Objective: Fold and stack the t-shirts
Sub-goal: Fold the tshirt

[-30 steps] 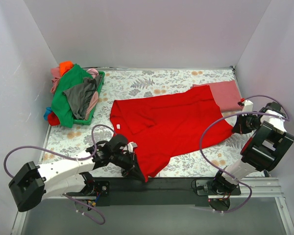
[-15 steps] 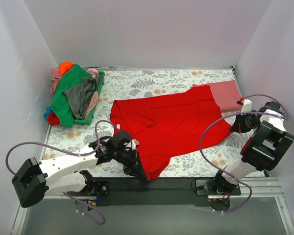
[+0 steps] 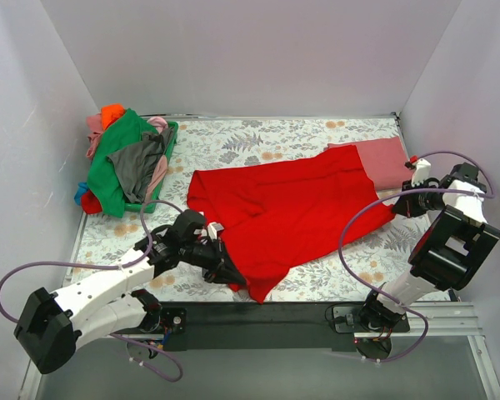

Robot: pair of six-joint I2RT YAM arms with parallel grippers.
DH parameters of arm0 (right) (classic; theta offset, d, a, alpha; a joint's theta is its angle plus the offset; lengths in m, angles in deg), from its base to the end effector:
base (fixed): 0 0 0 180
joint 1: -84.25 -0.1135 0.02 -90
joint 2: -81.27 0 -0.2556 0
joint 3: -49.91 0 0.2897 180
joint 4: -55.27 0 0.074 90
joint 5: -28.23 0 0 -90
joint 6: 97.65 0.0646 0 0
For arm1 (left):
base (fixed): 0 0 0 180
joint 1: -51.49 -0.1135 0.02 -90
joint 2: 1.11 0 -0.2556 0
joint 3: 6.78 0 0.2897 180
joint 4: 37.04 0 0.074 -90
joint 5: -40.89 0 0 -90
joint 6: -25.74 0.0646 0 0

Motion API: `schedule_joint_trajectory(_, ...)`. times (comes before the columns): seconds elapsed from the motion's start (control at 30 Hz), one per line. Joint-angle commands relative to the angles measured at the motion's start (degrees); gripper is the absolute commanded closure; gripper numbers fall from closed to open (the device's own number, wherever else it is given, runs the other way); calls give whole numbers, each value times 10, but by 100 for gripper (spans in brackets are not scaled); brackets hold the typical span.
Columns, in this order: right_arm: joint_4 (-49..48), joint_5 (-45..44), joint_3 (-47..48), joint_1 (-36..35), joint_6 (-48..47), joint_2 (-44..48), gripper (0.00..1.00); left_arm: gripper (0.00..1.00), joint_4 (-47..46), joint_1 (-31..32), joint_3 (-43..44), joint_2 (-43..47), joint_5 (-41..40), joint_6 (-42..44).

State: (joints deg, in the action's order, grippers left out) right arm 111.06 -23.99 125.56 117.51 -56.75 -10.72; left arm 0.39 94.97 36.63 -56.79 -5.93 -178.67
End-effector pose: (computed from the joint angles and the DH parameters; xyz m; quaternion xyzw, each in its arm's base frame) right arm 0.3104 -0.1563 0.1684 -0.1786 0.9188 0.1440 0.3212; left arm 0.1418 -0.1954 0.1707 0.4032 -0.7845 0.3806 0.2776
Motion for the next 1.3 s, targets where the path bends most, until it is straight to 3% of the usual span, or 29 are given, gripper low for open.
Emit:
schedule_joint_trajectory(0.0,8,33,34,-4,22,4,99,100,27,-22,14,15,33,-8)
schedule_joint_trajectory(0.73,-4,96,105,-27,98,-61,99,100,81,-120,117,-17,10,126)
schedule_joint_trajectory(1.27,-57,94,125,-55,161,-106,99,100,1,-176,174,-79,-43,168)
